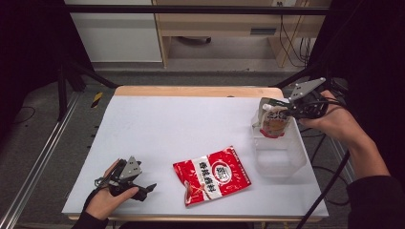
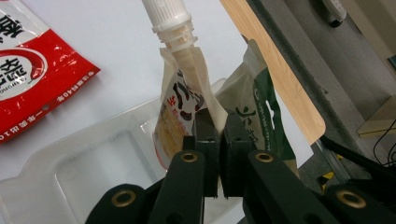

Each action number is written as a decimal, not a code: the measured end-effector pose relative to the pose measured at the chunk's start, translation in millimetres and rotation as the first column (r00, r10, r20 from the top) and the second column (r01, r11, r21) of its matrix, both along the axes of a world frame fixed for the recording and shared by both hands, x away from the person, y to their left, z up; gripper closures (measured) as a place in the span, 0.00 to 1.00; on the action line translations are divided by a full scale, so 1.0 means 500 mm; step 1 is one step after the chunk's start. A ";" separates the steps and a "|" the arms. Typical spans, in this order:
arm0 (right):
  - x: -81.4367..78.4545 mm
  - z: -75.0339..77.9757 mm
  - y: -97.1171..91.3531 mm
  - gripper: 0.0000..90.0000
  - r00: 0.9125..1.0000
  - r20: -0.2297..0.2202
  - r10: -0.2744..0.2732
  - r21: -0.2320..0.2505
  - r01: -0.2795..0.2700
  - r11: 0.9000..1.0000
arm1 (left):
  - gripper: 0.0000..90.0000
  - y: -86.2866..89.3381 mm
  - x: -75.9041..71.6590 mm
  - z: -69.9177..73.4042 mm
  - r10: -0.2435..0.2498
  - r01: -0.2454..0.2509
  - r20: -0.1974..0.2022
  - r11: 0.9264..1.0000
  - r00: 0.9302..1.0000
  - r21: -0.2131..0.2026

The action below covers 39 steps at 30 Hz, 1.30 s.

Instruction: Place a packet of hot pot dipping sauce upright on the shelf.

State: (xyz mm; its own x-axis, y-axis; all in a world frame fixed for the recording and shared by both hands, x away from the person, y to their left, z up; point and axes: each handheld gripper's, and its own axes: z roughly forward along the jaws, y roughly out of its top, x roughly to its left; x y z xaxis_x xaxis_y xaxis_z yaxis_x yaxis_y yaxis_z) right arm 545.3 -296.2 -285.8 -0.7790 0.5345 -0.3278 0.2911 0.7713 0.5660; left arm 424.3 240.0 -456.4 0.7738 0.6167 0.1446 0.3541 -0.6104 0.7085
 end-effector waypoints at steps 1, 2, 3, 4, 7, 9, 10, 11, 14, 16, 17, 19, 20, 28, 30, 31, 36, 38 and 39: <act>0.001 -0.001 -0.001 0.98 1.000 -0.001 0.003 0.003 -0.003 1.000 | 0.05 0.000 0.000 0.000 0.000 0.000 0.000 1.000 1.000 0.000; 0.002 -0.001 -0.001 0.98 1.000 0.001 0.004 0.003 -0.004 1.000 | 0.05 0.000 0.000 0.000 0.000 0.000 0.001 1.000 1.000 0.000; 0.003 -0.001 -0.001 0.98 1.000 0.002 0.003 0.002 -0.003 1.000 | 0.05 -0.001 0.000 0.000 0.000 0.000 0.000 1.000 1.000 0.000; 0.003 -0.002 -0.001 0.98 1.000 0.001 0.004 0.003 -0.004 1.000 | 0.05 -0.001 0.000 0.000 0.000 0.000 0.000 1.000 1.000 0.000; 0.005 -0.002 0.001 0.98 1.000 0.006 0.002 0.013 -0.002 1.000 | 0.05 -0.001 -0.001 0.001 0.000 0.000 0.002 1.000 1.000 -0.001; 0.006 -0.002 0.003 0.98 1.000 0.000 0.005 0.007 -0.005 1.000 | 0.05 -0.001 -0.001 0.001 0.000 0.000 0.002 1.000 1.000 -0.001; 0.006 -0.003 0.004 0.98 1.000 0.001 0.006 0.006 -0.006 1.000 | 0.05 -0.001 -0.001 0.001 -0.001 0.001 0.002 1.000 1.000 0.000; 0.008 -0.004 0.005 0.98 1.000 0.001 0.006 -0.003 -0.006 1.000 | 0.05 -0.002 -0.001 0.001 -0.002 0.002 0.002 1.000 1.000 0.000; 0.011 -0.012 0.007 0.98 1.000 -0.006 0.012 -0.011 -0.012 1.000 | 0.05 -0.002 -0.001 0.001 -0.002 0.002 -0.001 1.000 1.000 -0.001; 0.013 -0.021 0.008 0.98 1.000 -0.020 0.005 -0.017 -0.005 1.000 | 0.05 -0.001 -0.001 0.001 -0.003 0.003 0.000 1.000 1.000 -0.001; 0.015 -0.028 0.008 0.98 1.000 -0.025 0.007 -0.013 -0.007 1.000 | 0.05 -0.001 -0.001 0.001 -0.003 0.003 0.001 1.000 1.000 -0.001; 0.016 -0.038 0.008 0.98 0.999 -0.035 -0.004 -0.006 0.004 1.000 | 0.05 -0.001 -0.001 0.001 -0.003 0.003 0.000 1.000 1.000 0.000; 0.018 -0.043 0.007 0.98 0.999 -0.035 0.002 -0.010 -0.002 1.000 | 0.05 -0.002 -0.001 0.001 -0.003 0.003 -0.003 1.000 1.000 -0.001; 0.026 -0.082 0.004 0.98 0.997 -0.070 -0.020 0.012 0.021 1.000 | 0.05 -0.002 -0.001 0.000 -0.006 0.006 -0.002 1.000 1.000 0.001; 0.027 -0.088 0.001 0.98 0.997 -0.076 -0.023 0.019 0.024 1.000 | 0.05 -0.003 -0.001 0.000 -0.007 0.007 -0.004 1.000 1.000 0.002; 0.028 -0.090 0.000 0.98 0.997 -0.080 -0.024 0.023 0.026 0.999 | 0.05 -0.003 -0.001 0.000 -0.008 0.008 -0.003 1.000 1.000 0.002; 0.029 -0.104 -0.001 0.97 0.995 -0.096 -0.027 0.013 0.028 1.000 | 0.05 -0.003 -0.001 0.000 -0.010 0.010 -0.003 1.000 1.000 0.003; 0.029 -0.104 -0.003 0.97 0.994 -0.101 -0.033 0.025 0.035 0.999 | 0.05 -0.003 -0.001 0.000 -0.012 0.012 -0.005 1.000 1.000 0.004; 0.029 -0.104 -0.004 0.97 0.995 -0.100 -0.030 0.019 0.032 0.999 | 0.05 -0.004 -0.001 -0.001 -0.012 0.012 -0.004 1.000 1.000 0.004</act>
